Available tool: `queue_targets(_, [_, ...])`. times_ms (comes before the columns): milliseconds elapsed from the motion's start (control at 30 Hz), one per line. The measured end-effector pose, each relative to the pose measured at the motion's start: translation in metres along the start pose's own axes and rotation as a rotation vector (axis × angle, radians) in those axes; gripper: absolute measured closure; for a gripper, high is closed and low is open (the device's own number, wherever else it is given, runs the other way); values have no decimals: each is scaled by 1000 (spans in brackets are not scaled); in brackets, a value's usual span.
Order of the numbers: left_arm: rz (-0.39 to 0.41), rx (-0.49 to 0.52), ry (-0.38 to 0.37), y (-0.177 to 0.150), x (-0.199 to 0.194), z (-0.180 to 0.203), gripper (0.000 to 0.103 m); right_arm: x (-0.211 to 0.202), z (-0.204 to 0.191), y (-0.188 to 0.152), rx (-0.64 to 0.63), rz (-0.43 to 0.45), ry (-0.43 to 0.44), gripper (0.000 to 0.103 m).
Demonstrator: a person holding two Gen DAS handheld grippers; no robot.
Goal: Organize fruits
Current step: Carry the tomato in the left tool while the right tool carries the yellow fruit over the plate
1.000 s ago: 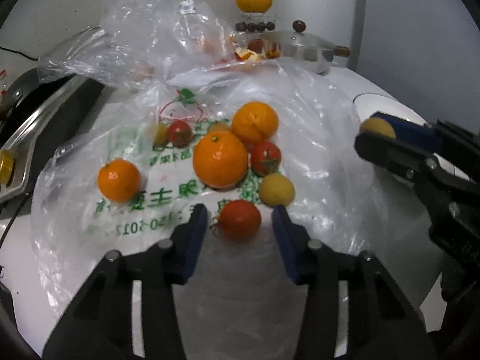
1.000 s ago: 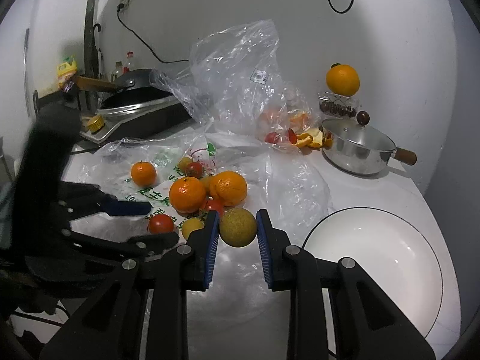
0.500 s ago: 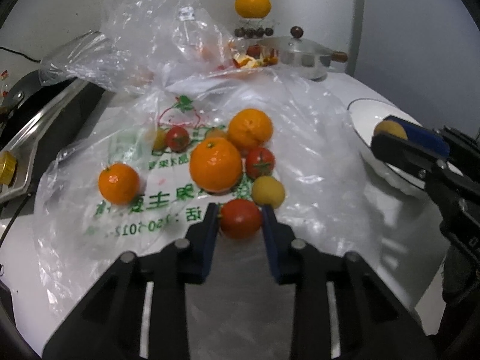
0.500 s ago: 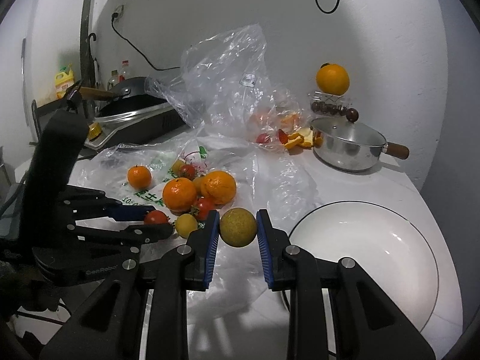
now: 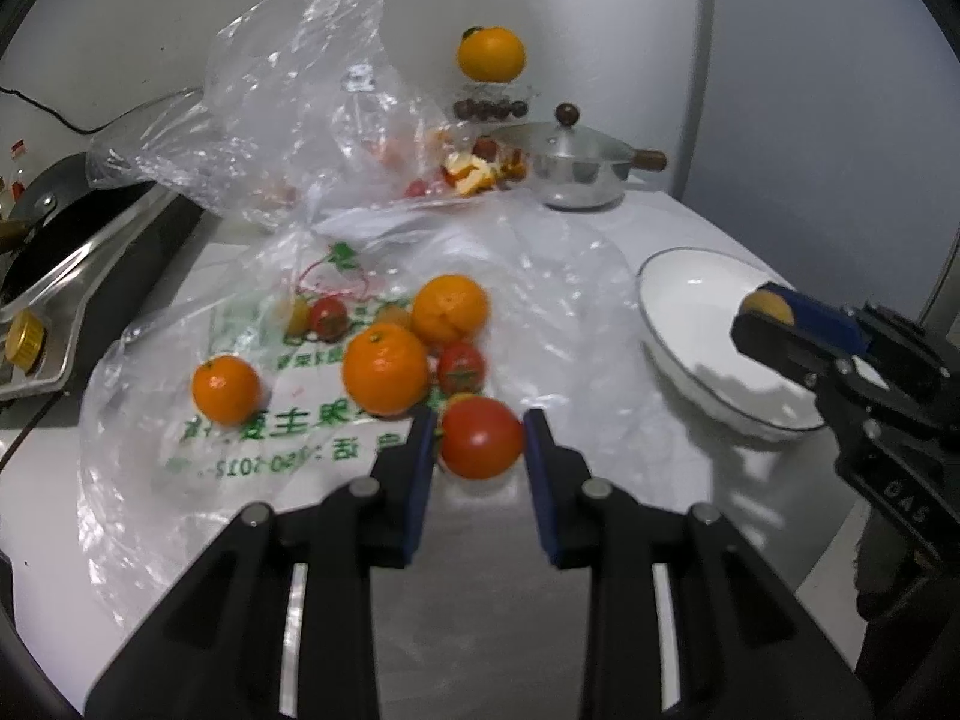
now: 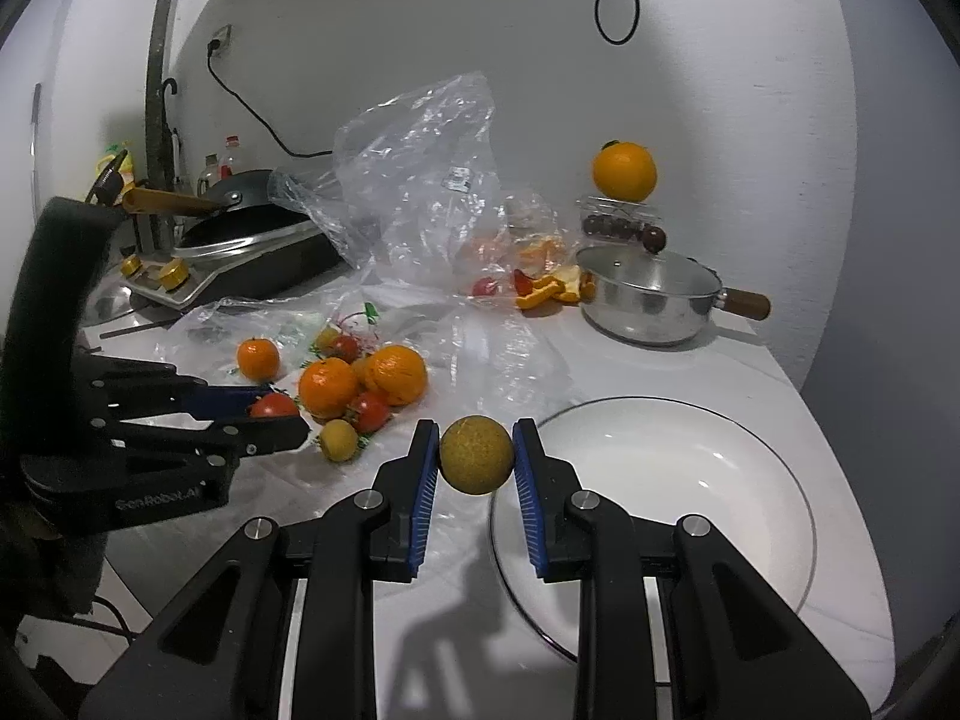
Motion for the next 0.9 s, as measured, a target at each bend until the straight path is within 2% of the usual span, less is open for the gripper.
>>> queue_targets(200, [38,-11,-56,7,-4,26,73,-10,22,-7,15,-1,-32,76])
queue_targets(533, [128,-13,-87,22,-14,65,73,-26,55,-18,48,-2,-80,76])
queue_targets(900, [136,42,-175,28,-3,125,73,-34,92,-33,94,-5,-116,76])
Point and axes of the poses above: each gripper's, at about its wrist camera, not at the fingertips, and x roughly the way its jaws point, z to its right, y to its top, the point moved 8 cm from there along x, roughly the way its jaws point, and after that the axes turned 2 degrees about z, right-handed, at the moved point
